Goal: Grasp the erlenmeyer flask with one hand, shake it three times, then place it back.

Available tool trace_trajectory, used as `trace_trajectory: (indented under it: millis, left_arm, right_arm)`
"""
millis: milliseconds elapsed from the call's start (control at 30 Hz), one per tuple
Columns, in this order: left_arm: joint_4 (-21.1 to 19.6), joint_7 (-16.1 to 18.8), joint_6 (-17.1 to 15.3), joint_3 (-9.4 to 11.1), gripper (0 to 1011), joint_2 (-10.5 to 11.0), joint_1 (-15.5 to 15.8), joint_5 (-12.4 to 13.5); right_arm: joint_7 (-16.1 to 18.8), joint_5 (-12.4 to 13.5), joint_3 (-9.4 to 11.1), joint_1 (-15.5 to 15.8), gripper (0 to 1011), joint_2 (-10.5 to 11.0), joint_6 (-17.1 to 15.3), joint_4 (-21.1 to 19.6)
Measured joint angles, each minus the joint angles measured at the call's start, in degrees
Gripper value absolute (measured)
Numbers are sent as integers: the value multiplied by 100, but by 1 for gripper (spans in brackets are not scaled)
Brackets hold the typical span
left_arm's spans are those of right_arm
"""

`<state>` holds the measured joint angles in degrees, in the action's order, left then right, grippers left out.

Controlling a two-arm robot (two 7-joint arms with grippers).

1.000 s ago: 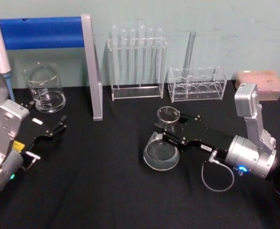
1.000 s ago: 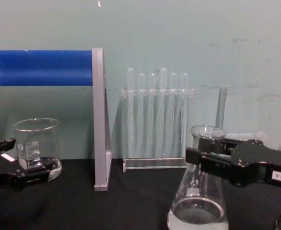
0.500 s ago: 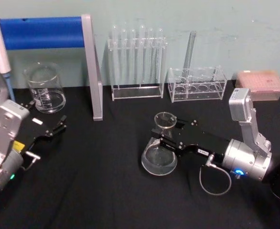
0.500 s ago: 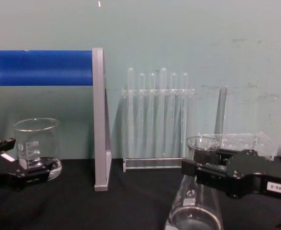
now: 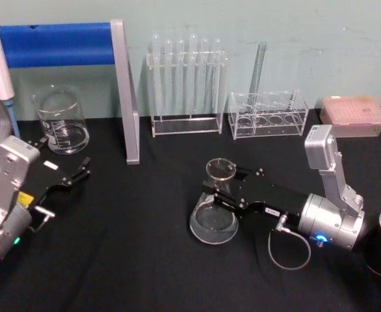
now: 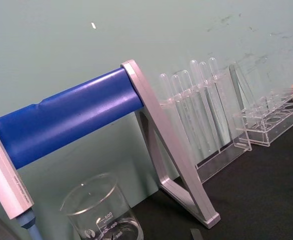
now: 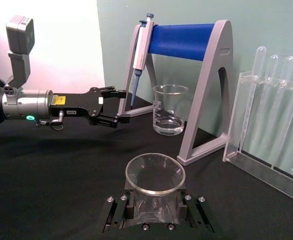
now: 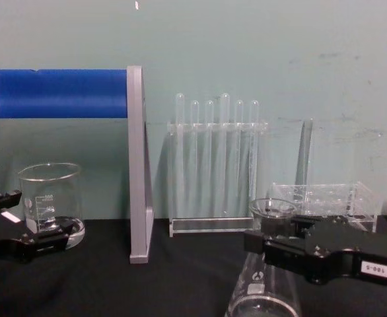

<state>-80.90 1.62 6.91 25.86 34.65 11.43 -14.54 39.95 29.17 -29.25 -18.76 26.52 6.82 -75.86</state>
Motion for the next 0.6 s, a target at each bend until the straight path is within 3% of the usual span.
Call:
trace_trajectory:
  millis: [600]
  left_arm:
    - [0,0,0,0,1001,0,0,0]
  right_arm:
    - [-65,-39,-36,16,450,-11,-92,10]
